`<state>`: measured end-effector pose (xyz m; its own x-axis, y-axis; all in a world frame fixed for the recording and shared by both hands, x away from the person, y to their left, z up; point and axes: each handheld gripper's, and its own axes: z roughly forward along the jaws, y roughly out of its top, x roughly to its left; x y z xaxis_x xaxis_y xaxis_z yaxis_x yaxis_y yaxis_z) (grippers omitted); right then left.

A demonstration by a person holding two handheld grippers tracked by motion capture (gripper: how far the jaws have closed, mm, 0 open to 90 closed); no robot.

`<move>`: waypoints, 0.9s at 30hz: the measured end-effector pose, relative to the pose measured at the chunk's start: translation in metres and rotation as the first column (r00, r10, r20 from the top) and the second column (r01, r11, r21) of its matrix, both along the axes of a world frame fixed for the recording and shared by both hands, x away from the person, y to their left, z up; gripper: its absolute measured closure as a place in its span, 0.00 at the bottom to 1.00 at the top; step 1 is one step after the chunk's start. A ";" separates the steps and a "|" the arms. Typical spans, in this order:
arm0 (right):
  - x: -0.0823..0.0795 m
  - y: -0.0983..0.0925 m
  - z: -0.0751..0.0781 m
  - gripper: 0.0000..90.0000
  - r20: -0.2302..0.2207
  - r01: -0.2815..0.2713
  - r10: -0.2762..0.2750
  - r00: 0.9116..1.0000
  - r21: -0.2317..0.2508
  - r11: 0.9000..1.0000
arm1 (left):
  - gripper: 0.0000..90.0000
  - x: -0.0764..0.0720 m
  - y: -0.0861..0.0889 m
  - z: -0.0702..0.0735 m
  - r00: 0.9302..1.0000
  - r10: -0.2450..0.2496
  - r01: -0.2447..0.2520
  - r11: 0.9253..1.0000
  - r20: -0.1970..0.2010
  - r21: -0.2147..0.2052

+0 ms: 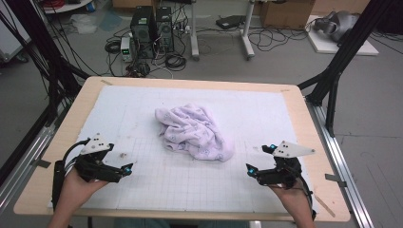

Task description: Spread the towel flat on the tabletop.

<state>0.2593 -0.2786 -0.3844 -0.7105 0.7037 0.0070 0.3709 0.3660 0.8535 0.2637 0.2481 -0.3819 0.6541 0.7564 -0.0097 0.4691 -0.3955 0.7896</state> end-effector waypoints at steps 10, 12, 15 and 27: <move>0.001 -0.001 -0.002 0.13 -0.006 0.003 -0.003 1.000 0.004 1.000 | 0.02 0.001 -0.002 0.001 1.000 -0.008 0.008 1.000 -0.004 -0.001; 0.002 -0.001 -0.002 0.13 -0.002 -0.002 0.002 1.000 0.003 1.000 | 0.02 0.001 -0.002 0.001 1.000 -0.007 0.007 1.000 -0.002 -0.001; 0.002 -0.001 -0.002 0.13 -0.007 -0.003 0.003 1.000 0.003 1.000 | 0.02 -0.001 -0.002 0.002 1.000 0.001 -0.001 1.000 0.021 -0.007; 0.011 0.011 0.004 0.13 -0.015 -0.035 0.035 0.999 -0.003 0.999 | 0.02 0.001 -0.002 0.003 1.000 0.005 -0.005 1.000 0.027 -0.013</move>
